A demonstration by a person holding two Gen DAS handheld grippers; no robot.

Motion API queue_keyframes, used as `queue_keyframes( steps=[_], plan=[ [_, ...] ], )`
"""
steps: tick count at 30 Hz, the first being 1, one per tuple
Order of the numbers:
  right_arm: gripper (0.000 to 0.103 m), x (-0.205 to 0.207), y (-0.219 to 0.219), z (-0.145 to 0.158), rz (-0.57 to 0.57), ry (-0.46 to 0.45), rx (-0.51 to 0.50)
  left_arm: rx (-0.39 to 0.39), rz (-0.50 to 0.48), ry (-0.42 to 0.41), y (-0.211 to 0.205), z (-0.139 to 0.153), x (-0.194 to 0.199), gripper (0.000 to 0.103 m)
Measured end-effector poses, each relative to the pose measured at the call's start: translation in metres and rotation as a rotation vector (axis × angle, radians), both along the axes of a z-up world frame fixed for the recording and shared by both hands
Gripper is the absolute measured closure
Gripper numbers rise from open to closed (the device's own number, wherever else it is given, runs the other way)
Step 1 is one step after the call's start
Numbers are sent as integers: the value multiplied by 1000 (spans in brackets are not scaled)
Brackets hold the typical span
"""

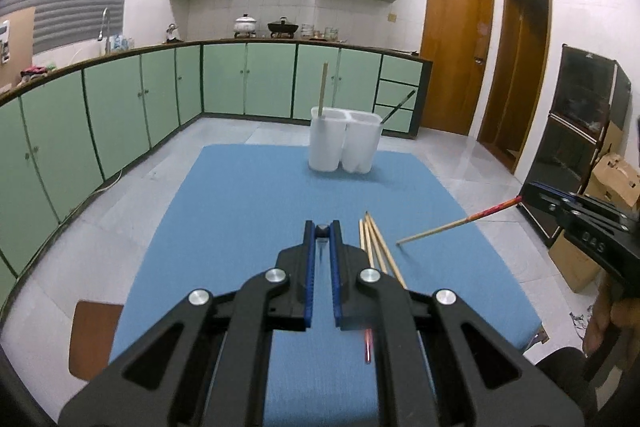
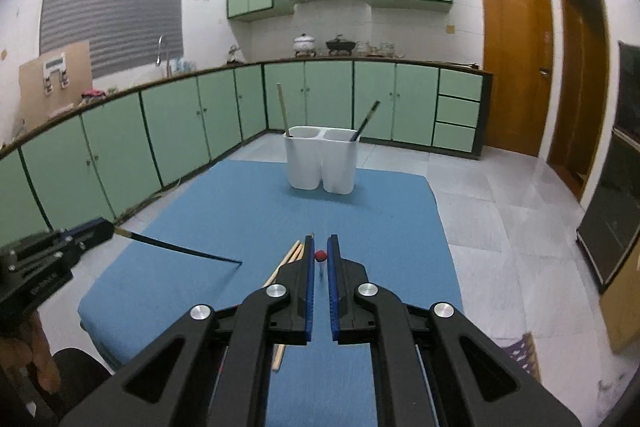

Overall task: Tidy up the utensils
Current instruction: 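Carry the black chopstick with the left gripper while the right gripper carries the red-patterned chopstick to the white cup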

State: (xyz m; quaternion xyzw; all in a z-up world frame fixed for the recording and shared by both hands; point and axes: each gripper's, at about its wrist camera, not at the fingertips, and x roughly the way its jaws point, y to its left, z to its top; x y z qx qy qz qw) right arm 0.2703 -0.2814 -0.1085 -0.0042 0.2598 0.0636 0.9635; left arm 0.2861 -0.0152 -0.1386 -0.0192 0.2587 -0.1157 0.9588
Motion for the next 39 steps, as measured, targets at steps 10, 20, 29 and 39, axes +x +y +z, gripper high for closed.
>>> queue_keyframes(
  steps=[10,20,29,39],
  plan=[
    [97,63,6,39,81,79,-55,40,-78,27,-8,31,51,97],
    [97,103,1,74,107,113,-52,34,-125,36,-19,65,97,97],
    [97,159,-6,120,94,105,-32,28,-140,14,-40,105,158,97],
    [97,240,-7,181,61,10,-15,-26,-70,-160,-66,175,235,97]
  ],
)
